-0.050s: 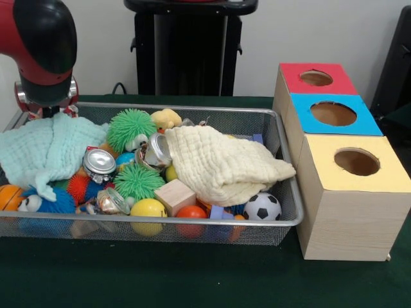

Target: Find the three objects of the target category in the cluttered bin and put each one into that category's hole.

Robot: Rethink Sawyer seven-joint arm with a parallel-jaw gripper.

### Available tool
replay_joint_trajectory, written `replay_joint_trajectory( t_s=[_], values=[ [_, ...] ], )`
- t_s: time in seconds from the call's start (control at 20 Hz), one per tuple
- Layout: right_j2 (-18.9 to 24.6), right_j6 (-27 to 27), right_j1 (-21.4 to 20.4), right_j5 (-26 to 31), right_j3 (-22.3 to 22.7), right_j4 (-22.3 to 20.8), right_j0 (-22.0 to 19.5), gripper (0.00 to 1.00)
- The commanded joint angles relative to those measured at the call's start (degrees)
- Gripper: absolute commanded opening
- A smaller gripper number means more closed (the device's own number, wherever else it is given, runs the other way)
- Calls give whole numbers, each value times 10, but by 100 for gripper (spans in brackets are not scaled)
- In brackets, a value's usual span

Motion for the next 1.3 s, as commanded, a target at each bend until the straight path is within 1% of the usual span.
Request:
replay_joint_trajectory(
  t_s=[0.05, 0.1, 0.2, 0.4, 0.45, 0.6, 0.7, 0.9, 1.1, 1.25, 1.3],
  values=[
    [19, -133, 16, 38, -1, 8, -1, 0],
    [23, -130, 8, 39, 4, 16, -2, 0],
    [37, -128, -20, 32, 26, 41, -9, 0],
    [73, -105, -97, 2, 92, 111, -23, 0],
    [81, -102, -118, 8, 108, 133, -26, 0],
    [89, -93, -178, 26, 144, 175, -21, 0],
    [94, -84, -211, 18, 164, 196, -19, 0],
    [99, -77, -258, 19, 186, 231, -12, 0],
    [102, -79, -286, 18, 197, 255, -10, 0],
    [107, -74, -301, 2, 207, 274, -14, 0],
    [114, -76, -322, 0, 219, 294, -15, 0]
  ],
)
